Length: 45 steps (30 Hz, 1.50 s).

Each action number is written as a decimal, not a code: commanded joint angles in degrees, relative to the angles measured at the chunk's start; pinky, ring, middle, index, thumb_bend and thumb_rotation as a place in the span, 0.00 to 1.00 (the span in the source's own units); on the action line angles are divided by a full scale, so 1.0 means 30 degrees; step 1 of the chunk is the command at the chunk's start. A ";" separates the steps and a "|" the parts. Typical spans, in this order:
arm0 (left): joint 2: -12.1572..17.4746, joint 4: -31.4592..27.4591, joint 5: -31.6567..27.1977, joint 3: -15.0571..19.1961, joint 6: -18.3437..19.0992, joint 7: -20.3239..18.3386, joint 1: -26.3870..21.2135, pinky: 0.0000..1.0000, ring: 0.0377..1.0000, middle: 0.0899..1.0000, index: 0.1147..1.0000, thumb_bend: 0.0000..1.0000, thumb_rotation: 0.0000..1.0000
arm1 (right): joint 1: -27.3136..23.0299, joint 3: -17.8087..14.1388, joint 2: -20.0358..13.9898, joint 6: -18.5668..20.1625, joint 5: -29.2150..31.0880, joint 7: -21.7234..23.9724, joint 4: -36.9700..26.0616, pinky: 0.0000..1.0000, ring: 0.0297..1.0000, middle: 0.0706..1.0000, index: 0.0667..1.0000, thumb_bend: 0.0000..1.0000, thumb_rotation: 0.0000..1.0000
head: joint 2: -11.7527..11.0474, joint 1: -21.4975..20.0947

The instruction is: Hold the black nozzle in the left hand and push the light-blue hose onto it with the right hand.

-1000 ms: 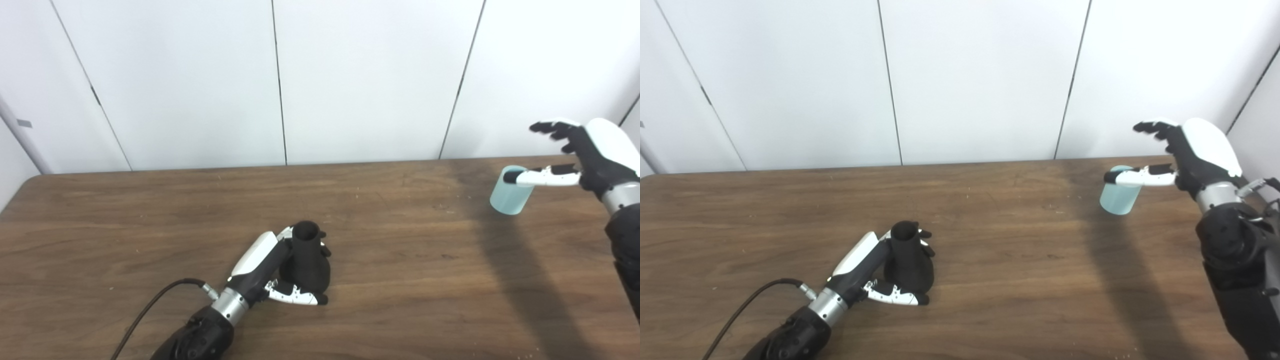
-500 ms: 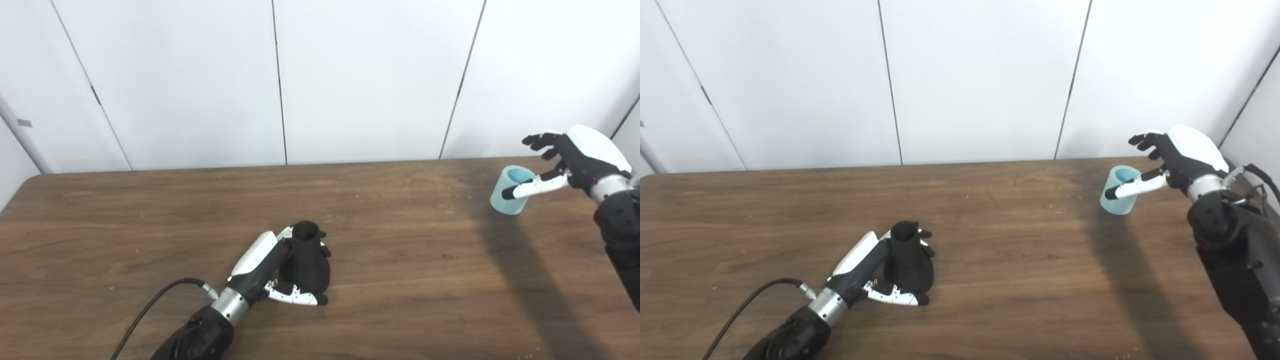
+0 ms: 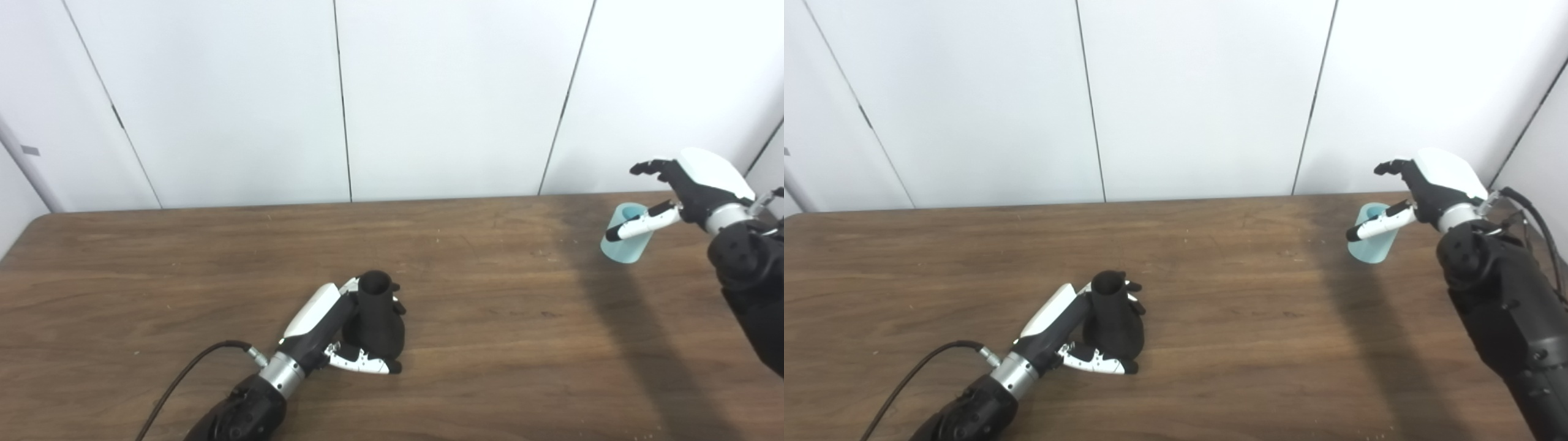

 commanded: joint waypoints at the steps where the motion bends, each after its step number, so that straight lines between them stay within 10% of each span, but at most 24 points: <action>1: 0.0118 0.1437 0.0723 -0.0661 0.0855 -0.1007 0.2029 1.00 0.96 0.82 0.42 0.49 0.09 | -0.1275 -0.0126 -0.0578 -0.0038 -0.0396 -0.0221 -0.0301 0.72 0.80 0.81 0.77 0.99 0.38 | 0.0039 -0.0032; 39: 0.0066 0.1401 0.0600 -0.0408 0.0987 -0.1181 0.1838 1.00 0.96 0.82 0.42 0.49 0.09 | -0.2259 0.1612 -0.1073 0.0287 -0.1524 0.1614 0.1353 0.27 0.32 0.39 0.63 0.83 0.12 | 0.0301 0.0212; 41: 0.0061 0.1353 0.0601 -0.0404 0.1031 -0.1205 0.1827 1.00 0.96 0.82 0.42 0.49 0.09 | -0.2309 0.1710 -0.1134 0.0145 -0.1591 0.1597 0.1379 0.25 0.30 0.38 0.49 0.59 0.14 | 0.0329 0.0232; 45: 0.0063 0.1354 0.0610 -0.0401 0.1019 -0.1207 0.1810 1.00 0.96 0.82 0.42 0.49 0.09 | -0.2291 0.1846 -0.1157 0.0026 -0.1657 0.1572 0.1269 0.22 0.27 0.35 0.45 0.53 0.14 | 0.0322 0.0264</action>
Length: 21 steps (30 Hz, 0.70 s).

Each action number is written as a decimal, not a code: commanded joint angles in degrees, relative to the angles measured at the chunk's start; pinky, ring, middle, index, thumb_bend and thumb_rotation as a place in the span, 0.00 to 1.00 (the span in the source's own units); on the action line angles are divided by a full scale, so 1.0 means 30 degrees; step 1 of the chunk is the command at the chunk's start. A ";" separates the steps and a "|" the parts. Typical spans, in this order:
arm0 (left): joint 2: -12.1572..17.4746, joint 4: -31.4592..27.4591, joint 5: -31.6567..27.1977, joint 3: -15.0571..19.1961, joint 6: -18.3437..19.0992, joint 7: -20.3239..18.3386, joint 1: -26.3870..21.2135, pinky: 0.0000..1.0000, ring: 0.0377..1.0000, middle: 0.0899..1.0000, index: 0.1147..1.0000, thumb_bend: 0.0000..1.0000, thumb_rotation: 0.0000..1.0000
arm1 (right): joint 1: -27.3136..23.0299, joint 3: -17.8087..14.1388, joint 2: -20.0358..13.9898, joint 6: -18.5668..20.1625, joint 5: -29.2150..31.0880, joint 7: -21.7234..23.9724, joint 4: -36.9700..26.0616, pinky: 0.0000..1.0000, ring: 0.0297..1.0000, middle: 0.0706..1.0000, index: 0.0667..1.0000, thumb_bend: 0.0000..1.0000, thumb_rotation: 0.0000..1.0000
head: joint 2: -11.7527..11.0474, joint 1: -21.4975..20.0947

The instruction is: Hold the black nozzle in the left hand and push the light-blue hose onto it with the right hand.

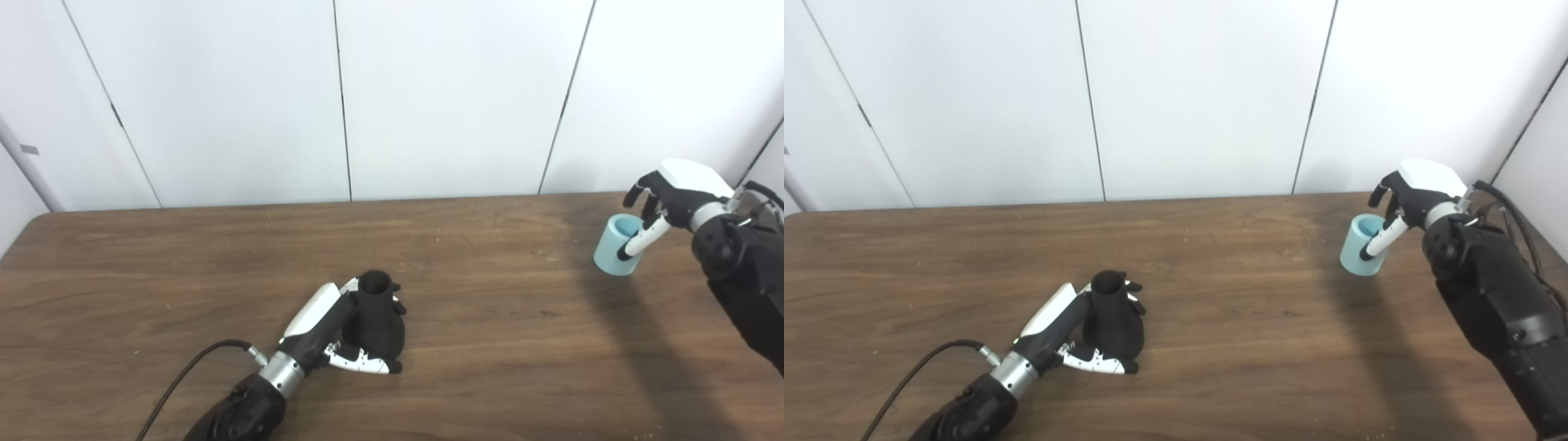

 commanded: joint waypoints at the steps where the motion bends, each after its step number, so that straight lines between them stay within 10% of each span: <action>1: 0.0105 0.1395 0.0757 -0.0559 0.0996 -0.0918 0.1788 1.00 0.96 0.82 0.42 0.49 0.09 | -0.1095 -0.0144 -0.0878 -0.0449 -0.0343 -0.0111 -0.0413 0.21 0.27 0.35 0.45 0.52 0.14 | 0.0014 0.0016; 12: 0.0119 0.1463 0.0755 -0.0506 0.0952 -0.0886 0.1813 1.00 0.96 0.82 0.42 0.49 0.09 | -0.0727 -0.0028 -0.0946 -0.0727 -0.0125 0.0759 -0.1428 0.29 0.37 0.39 0.48 0.53 0.01 | 0.0099 0.0019; 21: 0.0048 0.1363 0.0788 -0.0564 0.1075 -0.0963 0.1812 1.00 0.96 0.82 0.42 0.49 0.09 | -0.0469 -0.0531 -0.0792 -0.1081 0.0565 0.1047 -0.2534 0.17 0.23 0.43 0.45 0.53 0.00 | 0.0154 0.0107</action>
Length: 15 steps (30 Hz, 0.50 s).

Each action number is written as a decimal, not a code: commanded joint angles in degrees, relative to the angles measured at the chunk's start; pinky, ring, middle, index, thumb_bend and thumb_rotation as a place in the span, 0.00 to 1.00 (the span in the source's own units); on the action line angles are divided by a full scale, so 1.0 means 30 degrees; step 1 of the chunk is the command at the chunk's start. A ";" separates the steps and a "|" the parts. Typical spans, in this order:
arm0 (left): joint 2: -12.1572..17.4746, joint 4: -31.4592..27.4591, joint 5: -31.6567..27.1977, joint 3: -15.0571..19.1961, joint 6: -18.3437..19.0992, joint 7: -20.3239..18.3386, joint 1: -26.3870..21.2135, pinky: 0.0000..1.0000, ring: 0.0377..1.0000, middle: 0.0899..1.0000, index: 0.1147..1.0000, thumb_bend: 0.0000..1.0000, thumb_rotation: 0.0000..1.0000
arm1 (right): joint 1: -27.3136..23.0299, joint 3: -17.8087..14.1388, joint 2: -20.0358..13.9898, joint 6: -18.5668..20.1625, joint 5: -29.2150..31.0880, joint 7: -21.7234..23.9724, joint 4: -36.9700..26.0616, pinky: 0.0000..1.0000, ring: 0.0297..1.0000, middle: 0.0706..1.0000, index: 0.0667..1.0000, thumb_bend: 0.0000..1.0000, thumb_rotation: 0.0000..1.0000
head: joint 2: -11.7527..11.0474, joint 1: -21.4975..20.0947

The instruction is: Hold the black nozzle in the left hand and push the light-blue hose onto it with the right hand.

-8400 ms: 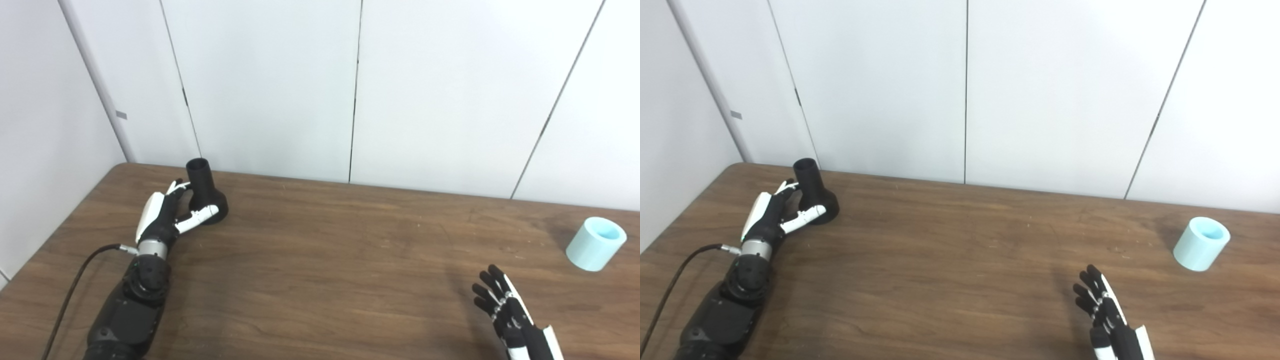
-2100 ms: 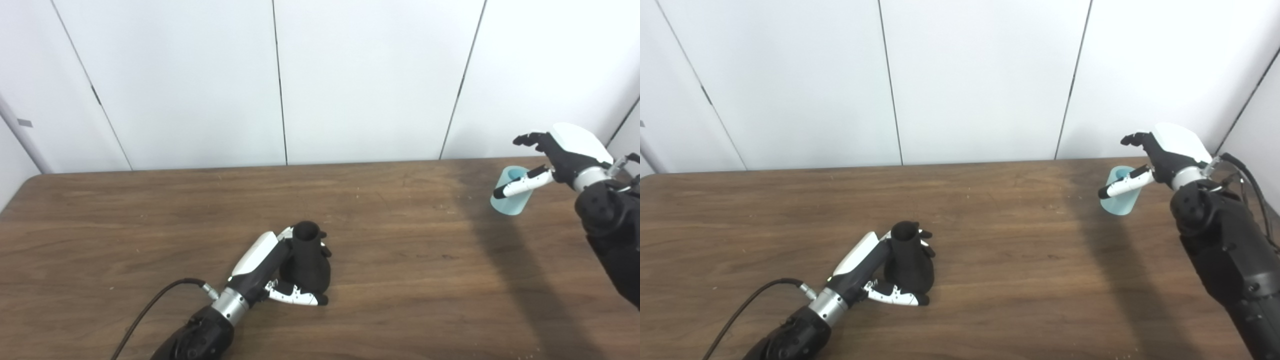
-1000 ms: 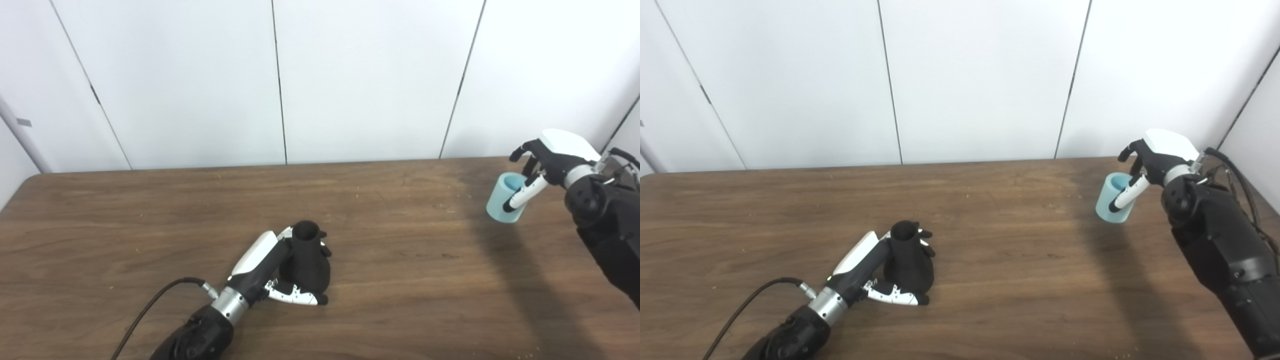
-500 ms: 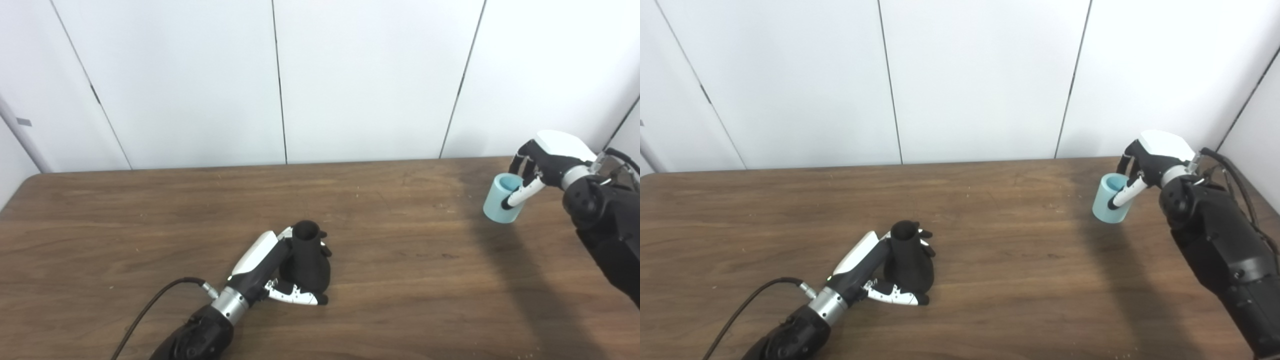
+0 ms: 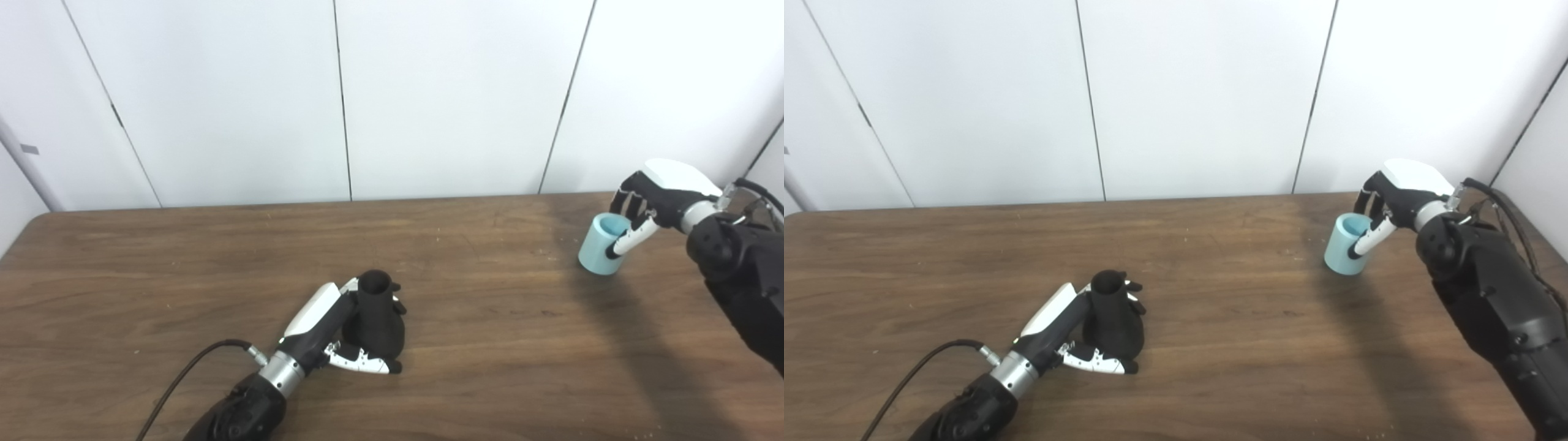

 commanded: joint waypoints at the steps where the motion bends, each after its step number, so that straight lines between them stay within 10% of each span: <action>1: 0.0069 0.1344 0.0779 -0.0593 0.1080 -0.0934 0.1813 1.00 0.96 0.82 0.42 0.49 0.09 | -0.0800 -0.0509 -0.0762 -0.0758 0.0160 -0.0251 -0.0998 0.17 0.23 0.43 0.45 0.53 0.00 | 0.0012 0.0006; 15: -0.0256 0.1275 0.0925 -0.0734 0.1204 -0.0923 0.1744 1.00 0.96 0.82 0.42 0.49 0.09 | -0.2410 -0.0323 0.0062 -0.2066 0.1141 0.1985 -0.6872 0.19 0.23 0.43 0.45 0.53 0.00 | 0.0049 0.0253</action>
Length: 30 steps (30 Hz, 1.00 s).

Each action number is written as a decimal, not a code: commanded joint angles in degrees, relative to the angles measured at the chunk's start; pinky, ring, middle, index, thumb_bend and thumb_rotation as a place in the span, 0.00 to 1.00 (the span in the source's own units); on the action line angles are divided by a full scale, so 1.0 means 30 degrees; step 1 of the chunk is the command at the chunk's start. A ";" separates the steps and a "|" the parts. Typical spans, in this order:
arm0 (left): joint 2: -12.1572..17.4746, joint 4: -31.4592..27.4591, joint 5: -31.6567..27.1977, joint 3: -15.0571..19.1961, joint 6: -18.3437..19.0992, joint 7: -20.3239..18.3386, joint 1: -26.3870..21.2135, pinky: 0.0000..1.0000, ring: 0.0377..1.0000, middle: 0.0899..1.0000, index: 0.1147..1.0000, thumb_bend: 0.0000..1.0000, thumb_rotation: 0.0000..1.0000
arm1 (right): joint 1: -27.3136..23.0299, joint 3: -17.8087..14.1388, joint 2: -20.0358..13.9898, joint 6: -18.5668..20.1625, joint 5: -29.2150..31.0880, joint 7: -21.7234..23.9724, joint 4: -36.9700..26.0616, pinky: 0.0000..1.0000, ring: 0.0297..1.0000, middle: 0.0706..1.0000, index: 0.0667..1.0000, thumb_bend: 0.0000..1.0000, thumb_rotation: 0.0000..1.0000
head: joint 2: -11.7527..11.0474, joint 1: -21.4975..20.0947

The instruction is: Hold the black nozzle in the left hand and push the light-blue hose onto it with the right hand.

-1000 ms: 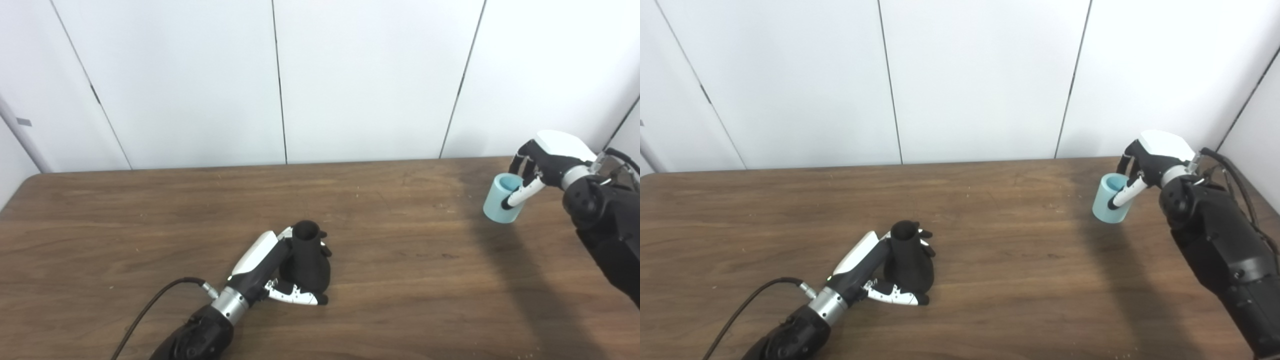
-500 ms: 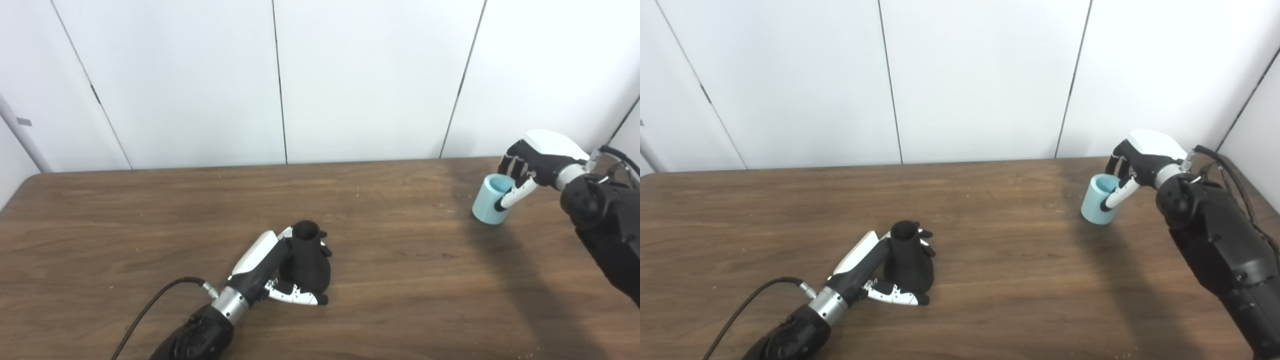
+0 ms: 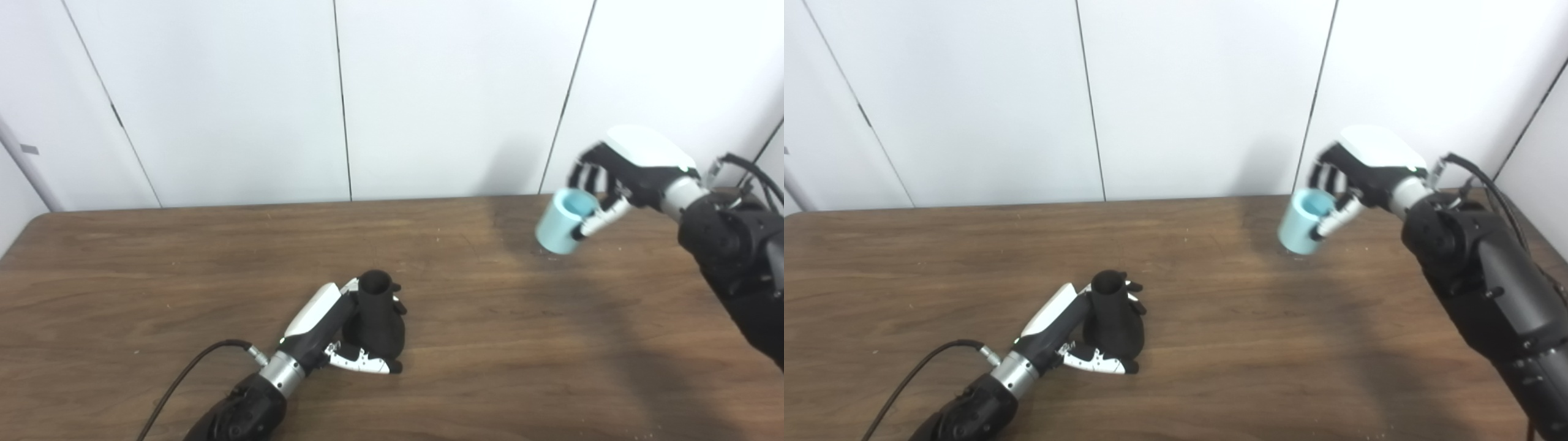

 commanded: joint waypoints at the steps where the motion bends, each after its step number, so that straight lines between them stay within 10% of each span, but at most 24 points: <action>1: -0.0206 0.1292 0.0934 -0.0762 0.1132 -0.0849 0.1744 1.00 0.96 0.82 0.42 0.49 0.09 | -0.1613 -0.0237 -0.0040 -0.0327 0.0288 0.0457 -0.1145 0.20 0.24 0.43 0.44 0.53 0.00 | 0.0023 0.0000; 10: -0.0367 0.1372 0.0986 -0.0735 0.1061 -0.0711 0.1862 1.00 0.96 0.82 0.42 0.49 0.09 | -0.3516 0.0972 0.1713 0.0165 0.0354 0.3528 -0.3450 0.17 0.22 0.43 0.45 0.53 0.00 | 0.0009 0.0386; 30: -0.0786 0.0803 0.1282 -0.0780 0.1794 -0.0765 0.2069 1.00 0.96 0.81 0.42 0.49 0.09 | -0.5557 0.2193 0.4119 -0.2174 0.1118 0.4793 -0.2548 0.15 0.20 0.43 0.45 0.53 0.00 | 0.0108 0.1100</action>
